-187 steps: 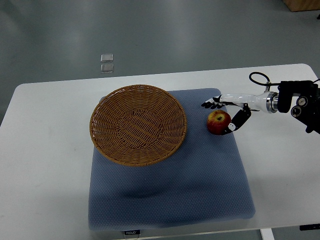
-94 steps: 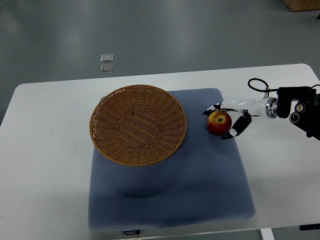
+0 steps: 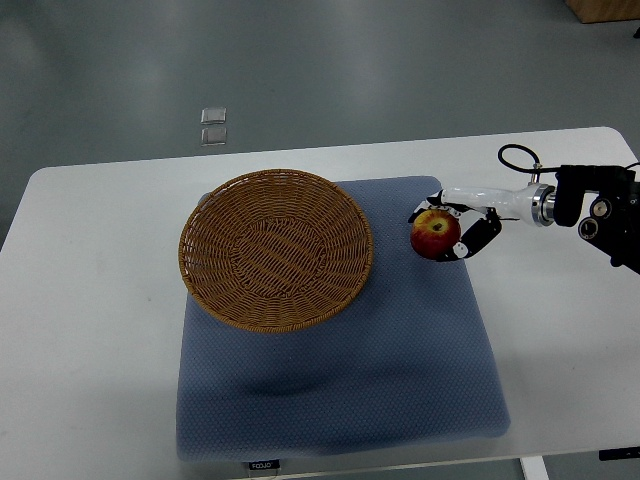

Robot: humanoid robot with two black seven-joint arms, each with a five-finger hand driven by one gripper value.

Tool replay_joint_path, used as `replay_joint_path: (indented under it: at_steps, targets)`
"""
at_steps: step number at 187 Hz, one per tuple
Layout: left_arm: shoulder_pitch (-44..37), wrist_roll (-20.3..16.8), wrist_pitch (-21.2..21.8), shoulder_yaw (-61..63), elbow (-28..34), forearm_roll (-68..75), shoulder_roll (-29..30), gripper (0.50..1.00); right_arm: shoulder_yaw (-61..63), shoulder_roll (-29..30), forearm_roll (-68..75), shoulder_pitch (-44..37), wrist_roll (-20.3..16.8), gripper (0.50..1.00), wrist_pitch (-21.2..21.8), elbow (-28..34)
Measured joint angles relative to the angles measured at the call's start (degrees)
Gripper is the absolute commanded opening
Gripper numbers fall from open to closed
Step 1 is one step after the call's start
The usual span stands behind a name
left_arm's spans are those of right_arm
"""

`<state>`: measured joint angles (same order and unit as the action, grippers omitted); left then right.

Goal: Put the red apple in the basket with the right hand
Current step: 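Close the right hand fingers around the red apple, then carry the apple with the right hand over the wicker basket and lower it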

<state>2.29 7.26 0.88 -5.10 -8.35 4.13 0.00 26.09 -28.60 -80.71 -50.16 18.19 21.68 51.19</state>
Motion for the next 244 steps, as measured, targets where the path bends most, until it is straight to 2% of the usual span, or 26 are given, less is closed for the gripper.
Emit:
replay_joint_path:
  at_steps: [36,55,81,128,178,179,203,218,235,244]
  targets:
    - [0.0,0.0,0.0,0.01,-0.3,0.0,0.0,1.0,0.31,1.01,1.19,-6.94,1.23,0.507,0.1,0.18]
    - [0.02,0.0,0.0,0.05,-0.46,0.0,0.0,1.0,0.27,2.76,2.43,-10.26,1.44,0.515,1.52,0.26]
    - [-0.02,0.01,0.0,0.1,-0.52,0.0,0.0,1.0,-0.72,8.45,2.71,-13.18,1.8,0.521,3.36,0.04]
    - [0.0,0.04,-0.02,0.1,-0.53,0.0,0.0,1.0,-5.92,17.97,2.48,-16.12,1.86,0.533,3.71,-1.41]
    - [-0.01,-0.01,-0.04,0.09,-0.53,0.0,0.0,1.0,-10.23,23.28,2.01,-16.81,1.81,0.558,3.8,-3.6]
    - [-0.01,-0.01,-0.04,0.09,-0.53,0.0,0.0,1.0,-10.32,23.36,2.0,-16.8,1.8,0.572,3.8,-3.64]
    - [0.0,-0.05,-0.04,0.05,-0.53,0.0,0.0,1.0,-12.47,25.3,1.89,-16.49,1.64,0.635,3.56,-5.29]
    - [-0.01,-0.05,-0.04,0.05,-0.53,0.0,0.0,1.0,-13.15,26.33,1.87,-16.16,1.53,0.658,3.29,-6.72]
    - [0.01,-0.05,-0.04,0.06,-0.53,0.0,0.0,1.0,-13.31,27.22,1.82,-15.92,1.42,0.715,3.09,-8.0]
    - [0.01,-0.05,-0.04,0.07,-0.53,0.0,0.0,1.0,-13.33,27.56,1.79,-15.76,1.37,0.766,3.01,-8.52]
